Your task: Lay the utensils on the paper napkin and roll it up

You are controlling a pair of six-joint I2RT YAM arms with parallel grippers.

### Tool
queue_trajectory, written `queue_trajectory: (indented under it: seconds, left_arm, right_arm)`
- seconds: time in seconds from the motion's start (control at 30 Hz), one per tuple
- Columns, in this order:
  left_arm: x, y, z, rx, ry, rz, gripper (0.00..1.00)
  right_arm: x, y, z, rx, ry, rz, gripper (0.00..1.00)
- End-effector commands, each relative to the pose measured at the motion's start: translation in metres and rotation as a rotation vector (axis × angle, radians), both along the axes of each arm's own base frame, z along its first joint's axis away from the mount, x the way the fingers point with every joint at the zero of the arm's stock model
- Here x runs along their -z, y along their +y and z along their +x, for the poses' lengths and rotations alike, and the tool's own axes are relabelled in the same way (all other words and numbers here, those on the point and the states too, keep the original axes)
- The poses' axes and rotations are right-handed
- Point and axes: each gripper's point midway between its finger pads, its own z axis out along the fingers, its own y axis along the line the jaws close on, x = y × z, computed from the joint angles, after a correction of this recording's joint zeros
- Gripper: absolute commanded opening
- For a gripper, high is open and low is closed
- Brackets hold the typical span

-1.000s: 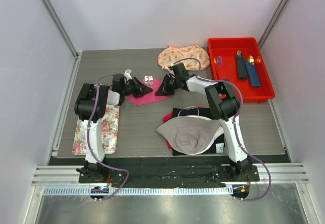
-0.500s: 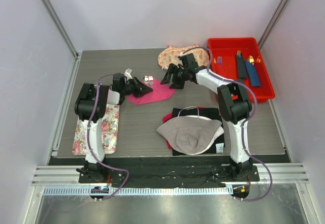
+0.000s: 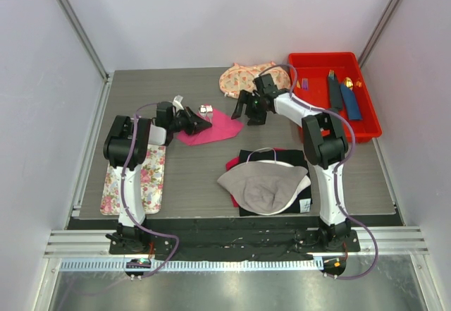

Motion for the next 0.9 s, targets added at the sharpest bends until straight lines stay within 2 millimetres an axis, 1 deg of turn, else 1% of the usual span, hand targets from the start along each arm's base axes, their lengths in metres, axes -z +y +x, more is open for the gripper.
queue_trajectory:
  seconds: [0.0,0.03,0.1,0.13,0.17,0.23,0.3,0.33,0.37,0.43,0.47,0.53,0.57,0.63,0.73,0.77,0.8,0.87]
  left_arm:
    - [0.002,0.002,0.004,-0.007,-0.024,0.033,0.11]
    - [0.002,0.002,0.004,-0.006,-0.027,0.033,0.11]
    - [0.002,0.001,0.003,-0.004,-0.025,0.033,0.11]
    - [0.001,0.002,0.004,-0.005,-0.027,0.034,0.11]
    - [0.0,0.002,0.004,-0.005,-0.03,0.036,0.11]
    - [0.001,0.002,0.003,-0.004,-0.028,0.039,0.11]
    - [0.002,0.002,0.002,-0.002,-0.024,0.039,0.11]
    - [0.002,0.002,0.003,-0.004,-0.025,0.039,0.11]
    - [0.002,0.002,0.002,-0.003,-0.025,0.039,0.11]
    - [0.001,0.002,0.003,-0.004,-0.028,0.04,0.11]
    - [0.002,0.002,0.002,-0.001,-0.028,0.041,0.11]
    - [0.0,0.002,0.003,-0.003,-0.028,0.041,0.11]
    - [0.0,0.003,0.003,-0.003,-0.03,0.043,0.11]
    - [0.0,0.002,0.003,-0.001,-0.028,0.042,0.11]
    - [0.0,0.002,0.003,-0.002,-0.029,0.042,0.11]
    - [0.001,0.002,0.002,0.0,-0.027,0.043,0.11]
    - [0.001,0.003,0.002,-0.003,-0.025,0.041,0.11]
    - [0.0,0.003,0.003,-0.002,-0.029,0.042,0.11]
  right_arm:
    - [0.02,0.024,-0.015,-0.047,0.094,0.069,0.8]
    - [0.02,0.034,-0.024,-0.074,0.13,0.124,0.79]
    - [0.02,0.044,-0.025,-0.064,0.161,0.205,0.77]
    - [0.02,0.048,-0.031,-0.075,0.185,0.235,0.76]
    - [0.017,0.053,-0.029,-0.085,0.171,0.271,0.76]
    - [0.01,0.06,-0.032,-0.09,0.192,0.328,0.73]
    - [-0.002,0.067,-0.026,-0.101,0.154,0.385,0.71]
    - [-0.004,0.069,-0.029,-0.082,0.175,0.414,0.7]
    - [-0.016,0.075,-0.023,-0.101,0.131,0.469,0.69]
    - [-0.027,0.079,-0.024,-0.075,0.149,0.539,0.68]
    - [-0.036,0.081,-0.022,-0.086,0.132,0.58,0.67]
    - [-0.039,0.081,-0.027,-0.072,0.154,0.617,0.66]
    - [-0.047,0.081,-0.024,-0.055,0.149,0.656,0.67]
    - [-0.047,0.075,-0.026,-0.03,0.15,0.647,0.68]
    - [-0.037,0.064,-0.026,0.008,0.14,0.583,0.73]
    - [-0.037,0.058,-0.027,0.008,0.126,0.557,0.76]
    - [-0.033,0.053,-0.024,0.033,0.109,0.52,0.77]
    - [-0.03,0.044,-0.024,0.051,0.106,0.478,0.79]
